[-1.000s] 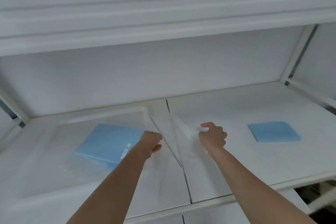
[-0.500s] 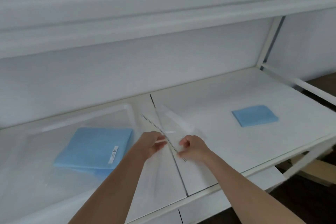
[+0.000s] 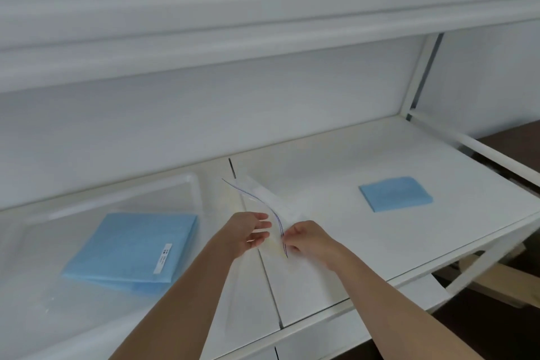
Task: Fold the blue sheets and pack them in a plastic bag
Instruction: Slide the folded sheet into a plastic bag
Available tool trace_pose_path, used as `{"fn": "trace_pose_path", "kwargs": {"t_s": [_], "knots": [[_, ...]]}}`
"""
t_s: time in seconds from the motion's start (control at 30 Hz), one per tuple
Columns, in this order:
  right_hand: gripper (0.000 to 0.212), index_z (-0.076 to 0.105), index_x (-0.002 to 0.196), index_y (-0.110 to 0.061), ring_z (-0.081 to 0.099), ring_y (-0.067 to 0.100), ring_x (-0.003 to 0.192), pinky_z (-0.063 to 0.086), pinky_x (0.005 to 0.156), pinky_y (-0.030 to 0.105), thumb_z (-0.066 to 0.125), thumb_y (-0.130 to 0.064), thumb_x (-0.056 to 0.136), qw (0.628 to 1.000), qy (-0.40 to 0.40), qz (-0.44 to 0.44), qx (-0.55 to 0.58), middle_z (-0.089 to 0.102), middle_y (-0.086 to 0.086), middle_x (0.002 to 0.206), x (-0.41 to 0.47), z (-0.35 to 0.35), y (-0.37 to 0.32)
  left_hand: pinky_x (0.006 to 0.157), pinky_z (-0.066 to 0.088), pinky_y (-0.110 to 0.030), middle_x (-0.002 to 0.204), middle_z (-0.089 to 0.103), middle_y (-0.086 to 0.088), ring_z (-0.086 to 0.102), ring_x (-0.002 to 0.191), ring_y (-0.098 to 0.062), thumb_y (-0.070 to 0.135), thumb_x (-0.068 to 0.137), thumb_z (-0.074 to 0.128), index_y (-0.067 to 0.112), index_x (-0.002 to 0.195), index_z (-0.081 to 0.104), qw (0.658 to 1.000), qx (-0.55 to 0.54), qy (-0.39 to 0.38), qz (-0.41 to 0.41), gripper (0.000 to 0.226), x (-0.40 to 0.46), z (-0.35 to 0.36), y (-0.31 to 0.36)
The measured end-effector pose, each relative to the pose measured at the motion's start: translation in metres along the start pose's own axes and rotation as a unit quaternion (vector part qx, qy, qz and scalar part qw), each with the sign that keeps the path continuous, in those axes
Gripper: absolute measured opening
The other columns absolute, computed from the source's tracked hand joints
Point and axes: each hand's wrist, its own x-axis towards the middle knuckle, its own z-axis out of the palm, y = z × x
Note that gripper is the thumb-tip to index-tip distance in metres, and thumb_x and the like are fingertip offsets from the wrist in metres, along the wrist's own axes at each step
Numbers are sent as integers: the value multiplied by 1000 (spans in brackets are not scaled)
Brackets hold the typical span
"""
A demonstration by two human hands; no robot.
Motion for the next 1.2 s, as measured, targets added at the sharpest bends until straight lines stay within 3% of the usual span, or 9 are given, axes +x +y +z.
{"fn": "trace_pose_path", "kwargs": {"t_s": [0.1,0.17,0.3,0.5,0.63,0.83,1.03,1.13,1.2], "knots": [[18,61,66,-9,49,18,54,44,60,27,56,-3,82,997,-29,12,72,57,7,61,4,-18,1,58,49,-22,93,67,-8,62,72,-20,-1,93,44,7,99,63,998,-9,53,22,22,5,15,7],[11,63,77,-4,52,18,55,50,60,27,56,-1,84,991,-49,23,119,59,10,68,8,-33,3,53,47,-22,91,63,-10,59,67,-21,1,87,55,2,105,61,982,-1,164,95,19,16,26,11],[7,63,92,-1,62,22,65,56,59,27,57,-3,89,985,-48,18,167,59,10,86,19,-78,8,91,41,-37,127,37,-15,44,113,-33,24,75,76,5,121,42,893,176,394,129,61,22,62,19],[9,65,89,-8,62,15,63,48,57,22,58,-14,90,998,20,-60,16,62,3,81,45,-137,8,87,49,-36,131,46,-11,55,112,-27,40,78,73,7,137,31,968,184,137,102,80,37,140,28],[20,68,100,-10,60,17,87,41,70,22,56,-24,91,978,29,-132,-159,65,1,91,61,-181,7,88,42,-30,138,34,-14,45,121,-29,22,86,62,3,140,27,946,249,163,127,67,50,191,40],[30,63,115,-14,55,17,118,39,89,19,59,-16,86,963,41,-105,-246,61,2,124,86,-266,44,68,38,-25,117,45,-15,47,92,-24,7,85,50,-2,118,40,939,264,185,123,36,71,228,55],[55,52,128,-32,43,18,126,36,103,38,66,-20,76,936,0,-22,-350,49,-6,131,96,-290,65,102,40,-43,136,31,-9,43,121,-31,27,80,62,22,146,21,926,315,171,121,78,82,248,59],[55,51,127,-32,43,17,124,31,97,38,67,-22,75,929,20,-8,-369,50,-6,127,99,-296,67,83,45,-28,139,23,-7,48,103,-19,26,84,62,26,149,15,939,288,112,149,80,81,260,65],[52,51,124,-32,43,17,122,29,93,38,67,-24,74,932,18,2,-362,52,-8,123,101,-299,69,85,38,-23,145,18,-5,45,108,-16,27,86,61,24,150,11,941,278,94,171,82,83,267,68]]}}
